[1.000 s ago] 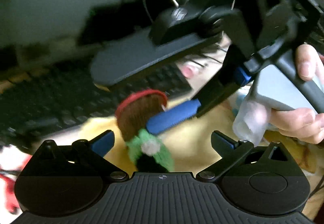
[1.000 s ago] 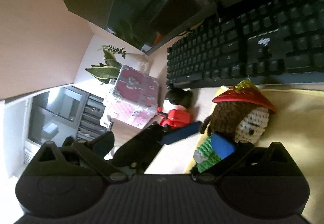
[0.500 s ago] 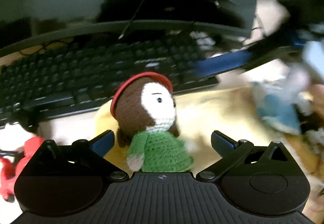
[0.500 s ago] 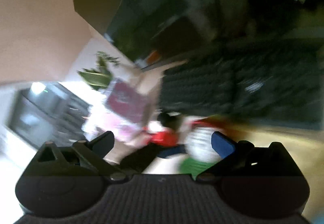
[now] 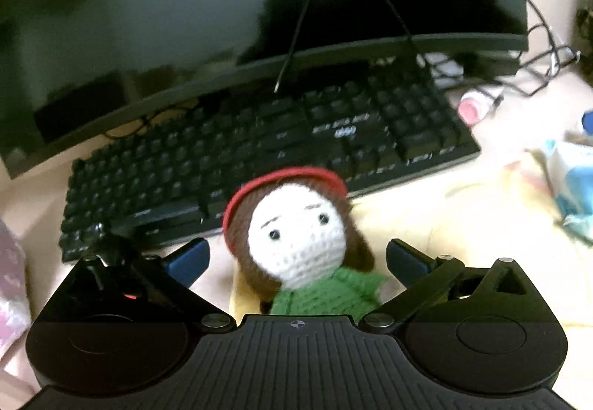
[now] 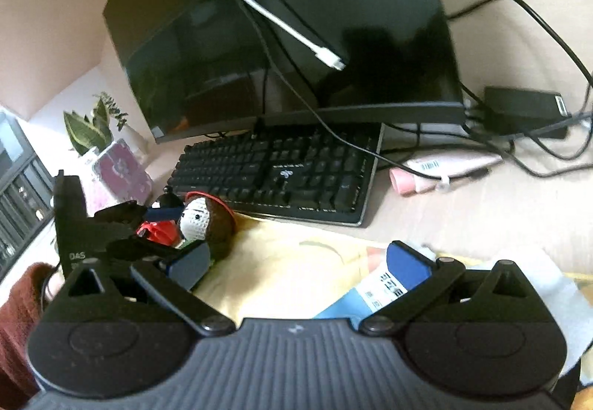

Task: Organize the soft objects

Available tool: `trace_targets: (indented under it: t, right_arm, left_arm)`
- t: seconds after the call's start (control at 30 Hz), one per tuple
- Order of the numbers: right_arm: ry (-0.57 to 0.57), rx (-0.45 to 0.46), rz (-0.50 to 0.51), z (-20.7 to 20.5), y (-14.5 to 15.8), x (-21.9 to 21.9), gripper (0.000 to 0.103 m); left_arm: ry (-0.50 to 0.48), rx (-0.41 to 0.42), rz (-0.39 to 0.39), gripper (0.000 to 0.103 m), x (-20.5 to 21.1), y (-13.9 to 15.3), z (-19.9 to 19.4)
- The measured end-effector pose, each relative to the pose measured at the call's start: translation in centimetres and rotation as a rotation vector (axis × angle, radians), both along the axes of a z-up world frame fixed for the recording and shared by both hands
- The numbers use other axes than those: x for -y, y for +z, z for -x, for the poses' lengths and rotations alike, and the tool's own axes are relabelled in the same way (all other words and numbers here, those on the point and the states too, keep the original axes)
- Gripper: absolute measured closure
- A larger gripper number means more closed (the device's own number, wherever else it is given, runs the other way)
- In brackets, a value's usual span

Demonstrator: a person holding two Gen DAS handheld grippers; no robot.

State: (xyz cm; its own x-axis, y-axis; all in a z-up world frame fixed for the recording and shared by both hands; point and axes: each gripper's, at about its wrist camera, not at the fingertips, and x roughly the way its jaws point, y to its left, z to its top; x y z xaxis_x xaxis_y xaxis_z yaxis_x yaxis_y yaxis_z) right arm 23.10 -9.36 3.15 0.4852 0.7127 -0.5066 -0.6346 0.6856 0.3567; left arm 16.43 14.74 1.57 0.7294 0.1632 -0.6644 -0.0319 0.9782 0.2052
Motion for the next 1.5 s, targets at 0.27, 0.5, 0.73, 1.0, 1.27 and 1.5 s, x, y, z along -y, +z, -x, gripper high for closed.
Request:
trace_targets:
  t: [0.27, 0.5, 0.73, 1.0, 1.27, 1.5]
  right_arm:
    - [0.134, 0.076, 0.144, 0.1, 0.3, -7.6, 0.029]
    - [0.256, -0.050, 0.134, -2.1, -1.8, -14.4, 0.044]
    - [0.279, -0.098, 0.132, -3.0, -3.7, -17.3, 0.040]
    - [0.246, -0.118, 0.081, -2.2, -2.2, -13.8, 0.043]
    - [0.173, -0.086, 0.141, -0.2, -0.4, -7.5, 0.043]
    - [0.136, -0.134, 0.133, -0.8, -2.0, -5.5, 0.041]
  left_arm:
    - [-0.137, -0.006, 0.164, 0.000, -1.6, 0.7, 2.3]
    - [-0.179, -0.045, 0.255, 0.000, -2.8, -0.6, 1.6]
    - [-0.215, -0.034, 0.267, 0.000, -2.6, -0.9, 1.7]
    - [-0.288, 0.015, 0.315, 0.000, -0.8, 1.2, 3.0]
    - [-0.446, -0.026, 0.257, 0.000, 5.2, 2.4, 2.7]
    - [-0.445, -0.091, 0.225, 0.000, 6.6, 0.9, 1.5]
